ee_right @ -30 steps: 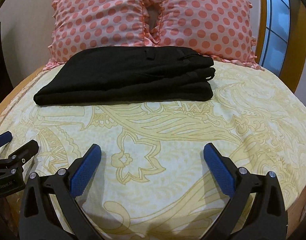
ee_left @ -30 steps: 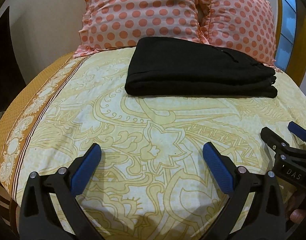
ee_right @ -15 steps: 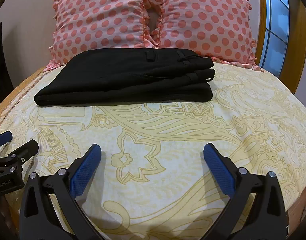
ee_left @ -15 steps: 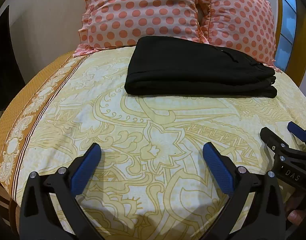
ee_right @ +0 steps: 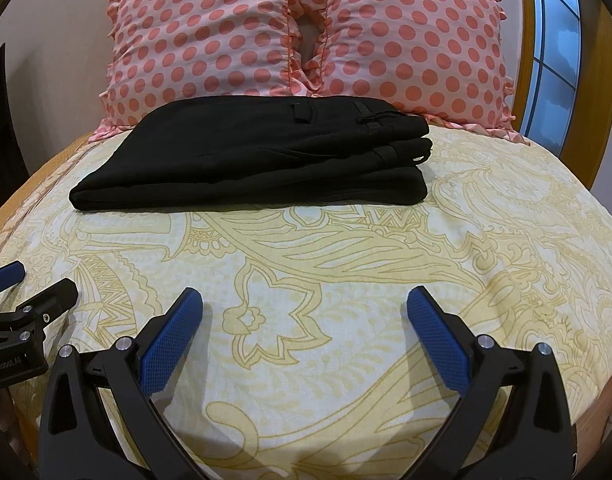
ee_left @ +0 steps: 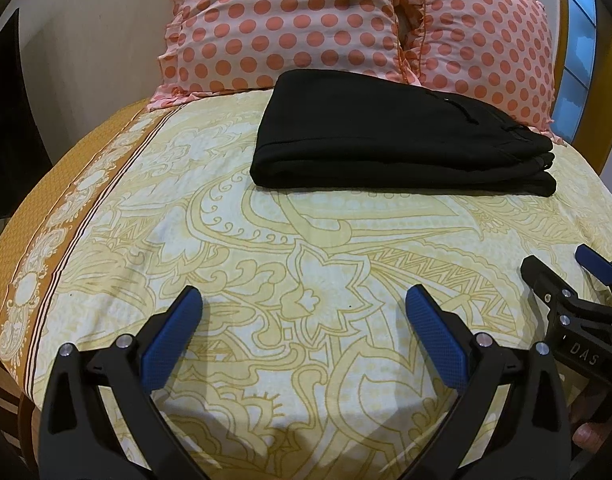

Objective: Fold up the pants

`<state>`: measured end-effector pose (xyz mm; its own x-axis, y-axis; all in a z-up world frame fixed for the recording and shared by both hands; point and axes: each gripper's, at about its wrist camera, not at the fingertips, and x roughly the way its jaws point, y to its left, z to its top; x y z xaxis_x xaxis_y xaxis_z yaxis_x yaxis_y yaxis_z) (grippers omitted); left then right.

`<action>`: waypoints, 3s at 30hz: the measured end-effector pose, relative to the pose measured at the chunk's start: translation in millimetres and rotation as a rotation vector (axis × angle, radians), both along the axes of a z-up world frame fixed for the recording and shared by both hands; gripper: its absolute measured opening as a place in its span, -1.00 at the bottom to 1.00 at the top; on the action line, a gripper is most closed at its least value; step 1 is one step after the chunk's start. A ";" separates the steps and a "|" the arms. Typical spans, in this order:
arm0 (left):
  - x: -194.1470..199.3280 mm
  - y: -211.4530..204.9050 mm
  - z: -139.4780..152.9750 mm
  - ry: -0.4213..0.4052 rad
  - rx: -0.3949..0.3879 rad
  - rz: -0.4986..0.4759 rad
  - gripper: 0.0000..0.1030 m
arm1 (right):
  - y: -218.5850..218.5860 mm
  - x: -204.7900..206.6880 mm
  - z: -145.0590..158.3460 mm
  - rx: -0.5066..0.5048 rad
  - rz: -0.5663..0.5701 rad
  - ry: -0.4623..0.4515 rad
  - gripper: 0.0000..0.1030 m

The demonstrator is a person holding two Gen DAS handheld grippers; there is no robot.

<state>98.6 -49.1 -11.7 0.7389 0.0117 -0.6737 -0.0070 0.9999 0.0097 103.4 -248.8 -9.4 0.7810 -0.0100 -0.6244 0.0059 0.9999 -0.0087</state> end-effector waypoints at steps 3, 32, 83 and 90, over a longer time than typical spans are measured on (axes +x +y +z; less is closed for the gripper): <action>-0.3 0.4 0.0 0.001 -0.001 0.002 0.97 | 0.0 0.0 0.0 0.000 0.000 0.000 0.97; -0.4 0.9 0.6 0.012 -0.001 -0.003 0.97 | 0.1 0.0 0.0 0.000 0.000 0.000 0.97; -0.8 -0.5 -0.1 0.014 -0.001 -0.012 0.97 | 0.1 0.0 -0.1 0.000 0.000 0.000 0.97; -1.6 1.0 -0.7 0.015 -0.001 -0.020 0.97 | 0.1 0.1 -0.2 0.000 0.001 0.000 0.97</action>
<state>97.1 -48.2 -12.4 0.7287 -0.0040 -0.6848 0.0137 0.9999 0.0086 103.5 -248.7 -9.6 0.7813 -0.0095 -0.6240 0.0052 0.9999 -0.0087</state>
